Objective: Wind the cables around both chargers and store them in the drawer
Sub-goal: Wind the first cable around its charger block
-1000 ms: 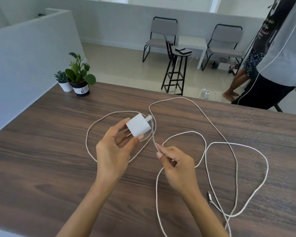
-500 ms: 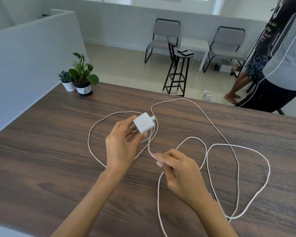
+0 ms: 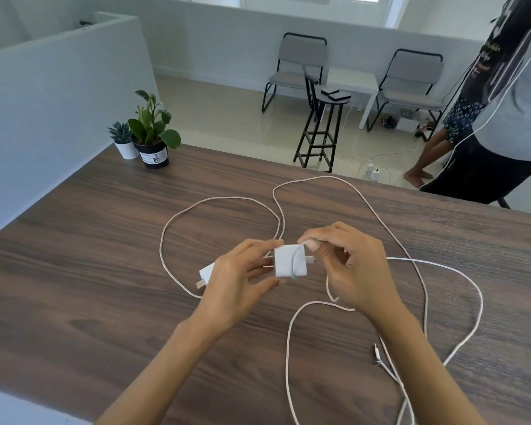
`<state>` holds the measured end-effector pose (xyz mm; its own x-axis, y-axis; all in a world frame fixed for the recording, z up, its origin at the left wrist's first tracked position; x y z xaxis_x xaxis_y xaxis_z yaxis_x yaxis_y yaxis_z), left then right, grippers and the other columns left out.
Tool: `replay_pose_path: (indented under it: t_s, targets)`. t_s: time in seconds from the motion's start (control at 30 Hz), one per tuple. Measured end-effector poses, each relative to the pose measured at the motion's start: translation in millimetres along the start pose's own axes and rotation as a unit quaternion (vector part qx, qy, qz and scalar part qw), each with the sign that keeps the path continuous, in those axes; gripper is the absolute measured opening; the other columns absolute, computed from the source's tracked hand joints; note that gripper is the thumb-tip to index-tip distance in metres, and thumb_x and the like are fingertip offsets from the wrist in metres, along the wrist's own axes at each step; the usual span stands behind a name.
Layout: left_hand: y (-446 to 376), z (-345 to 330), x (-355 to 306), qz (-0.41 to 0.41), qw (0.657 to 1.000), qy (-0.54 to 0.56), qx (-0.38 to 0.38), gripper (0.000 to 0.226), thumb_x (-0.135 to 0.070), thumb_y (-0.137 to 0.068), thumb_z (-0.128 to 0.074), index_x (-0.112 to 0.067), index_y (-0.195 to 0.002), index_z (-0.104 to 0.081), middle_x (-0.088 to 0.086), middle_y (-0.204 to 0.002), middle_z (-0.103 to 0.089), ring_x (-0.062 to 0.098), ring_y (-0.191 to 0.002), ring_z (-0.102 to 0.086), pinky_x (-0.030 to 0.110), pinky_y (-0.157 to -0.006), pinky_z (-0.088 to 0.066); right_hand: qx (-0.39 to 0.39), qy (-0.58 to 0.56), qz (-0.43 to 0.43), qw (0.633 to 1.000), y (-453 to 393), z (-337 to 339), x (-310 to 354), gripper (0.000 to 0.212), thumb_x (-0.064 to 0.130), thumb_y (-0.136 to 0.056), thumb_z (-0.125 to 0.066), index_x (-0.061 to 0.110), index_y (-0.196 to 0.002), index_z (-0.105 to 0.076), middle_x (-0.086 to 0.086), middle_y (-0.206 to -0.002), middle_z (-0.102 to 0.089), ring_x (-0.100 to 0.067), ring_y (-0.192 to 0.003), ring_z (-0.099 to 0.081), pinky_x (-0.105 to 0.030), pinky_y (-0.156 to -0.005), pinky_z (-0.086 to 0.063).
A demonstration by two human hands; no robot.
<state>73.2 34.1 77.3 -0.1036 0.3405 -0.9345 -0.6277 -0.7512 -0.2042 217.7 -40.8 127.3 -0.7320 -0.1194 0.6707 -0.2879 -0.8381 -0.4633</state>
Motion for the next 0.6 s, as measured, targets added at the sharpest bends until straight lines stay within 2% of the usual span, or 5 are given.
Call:
replay_pose_path:
  t_s: [0.1,0.17,0.27,0.4,0.6]
  targets:
    - [4,-1,-1,0.015,0.999,0.033,0.007,0.057,0.008,-0.070,-0.077,-0.021,-0.116,-0.062,-0.001,-0.113,-0.061,0.006,-0.096,-0.067,0.017,-0.085,-0.051,-0.009,-0.085,-0.056,0.995,-5,1,-13,0.019,0.018,-0.085,-0.063,0.035,-0.079,-0.070,0.011,-0.082,-0.069,-0.017,-0.067,-0.058,-0.024,-0.060,-0.042]
    - [5,1,-3,0.020,0.999,0.043,0.006,0.056,0.008,-0.069,-0.077,-0.021,-0.115,-0.062,0.000,-0.113,-0.061,0.006,-0.096,-0.067,0.016,-0.085,-0.051,-0.009,-0.112,-0.071,0.991,-7,2,-18,0.026,0.011,-0.086,-0.065,0.035,-0.079,-0.070,0.014,-0.083,-0.069,-0.017,-0.067,-0.057,-0.027,-0.061,-0.041]
    - [7,2,-6,0.024,0.998,0.050,0.018,0.056,0.008,-0.069,-0.077,-0.024,-0.113,-0.062,-0.002,-0.113,-0.062,0.008,-0.096,-0.068,0.019,-0.087,-0.052,-0.005,-0.129,-0.085,0.988,-8,3,-21,0.019,0.009,-0.086,-0.065,0.026,-0.081,-0.072,0.012,-0.082,-0.070,-0.013,-0.063,-0.052,-0.024,-0.060,-0.039]
    - [11,-2,-12,0.031,0.996,0.081,0.032,0.058,0.010,-0.068,-0.076,-0.028,-0.110,-0.063,-0.002,-0.114,-0.063,0.012,-0.099,-0.067,0.025,-0.089,-0.053,0.018,-0.145,-0.098,0.984,-11,2,-21,0.011,0.009,-0.086,-0.064,0.016,-0.086,-0.073,0.006,-0.089,-0.071,-0.005,-0.082,-0.063,-0.017,-0.072,-0.046]
    - [9,-1,-21,0.025,0.993,0.112,0.032,0.057,0.009,-0.068,-0.077,-0.026,-0.112,-0.064,-0.005,-0.113,-0.065,0.015,-0.100,-0.068,0.027,-0.089,-0.053,0.011,-0.190,-0.126,0.974,-11,-2,-25,0.010,0.010,-0.084,-0.065,0.010,-0.088,-0.074,0.004,-0.089,-0.073,0.002,-0.083,-0.064,-0.010,-0.074,-0.045]
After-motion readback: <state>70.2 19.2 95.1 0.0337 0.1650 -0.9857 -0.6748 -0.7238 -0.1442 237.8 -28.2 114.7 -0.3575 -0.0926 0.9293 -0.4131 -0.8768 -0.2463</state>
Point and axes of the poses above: each hand's wrist, its own y-axis away from the middle knuckle, its own z-axis out of the back of the hand, x = y × z, the point moved 7 cm from there along -y, towards the middle knuckle
